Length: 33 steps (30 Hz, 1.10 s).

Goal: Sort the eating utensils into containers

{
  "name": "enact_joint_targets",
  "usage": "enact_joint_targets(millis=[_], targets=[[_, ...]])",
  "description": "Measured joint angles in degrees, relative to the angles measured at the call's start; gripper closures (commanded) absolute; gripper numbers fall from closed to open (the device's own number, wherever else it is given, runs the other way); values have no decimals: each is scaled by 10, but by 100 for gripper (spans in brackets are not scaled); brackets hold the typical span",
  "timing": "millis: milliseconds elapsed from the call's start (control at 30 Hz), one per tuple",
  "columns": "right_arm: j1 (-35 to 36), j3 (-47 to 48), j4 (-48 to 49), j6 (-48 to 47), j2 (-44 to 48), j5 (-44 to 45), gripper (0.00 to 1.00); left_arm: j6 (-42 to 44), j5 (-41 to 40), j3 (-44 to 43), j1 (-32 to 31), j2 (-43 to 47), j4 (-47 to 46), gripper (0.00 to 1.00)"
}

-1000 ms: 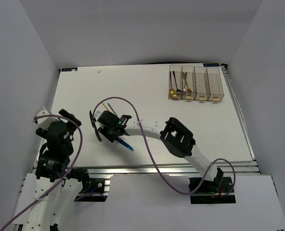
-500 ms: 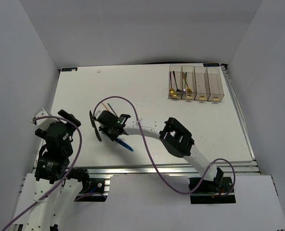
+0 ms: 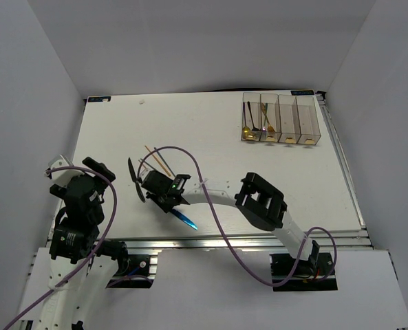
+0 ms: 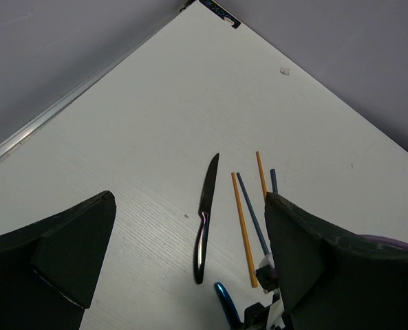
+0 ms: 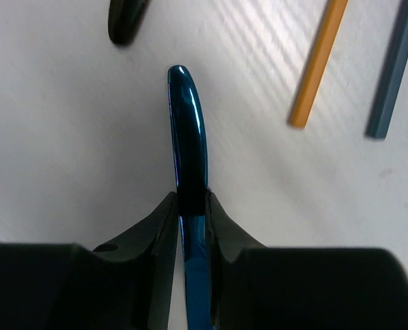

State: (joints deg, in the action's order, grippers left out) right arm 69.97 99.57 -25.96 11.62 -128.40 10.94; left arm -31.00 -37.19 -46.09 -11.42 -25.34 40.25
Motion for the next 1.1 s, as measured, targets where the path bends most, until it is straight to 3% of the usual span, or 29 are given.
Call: enact_joint_targets(millis=[300, 833, 967, 1100], targets=[[-6, -90, -12, 14, 64, 13, 100, 1, 2, 0, 0, 5, 0, 2], [-123, -199, -8, 30, 205, 17, 100, 1, 3, 4, 0, 6, -1, 2], [-170, -220, -12, 30, 230, 14, 100, 2, 4, 4, 0, 6, -2, 2], [-278, -224, -10, 28, 257, 7, 100, 2, 6, 4, 0, 6, -3, 2]])
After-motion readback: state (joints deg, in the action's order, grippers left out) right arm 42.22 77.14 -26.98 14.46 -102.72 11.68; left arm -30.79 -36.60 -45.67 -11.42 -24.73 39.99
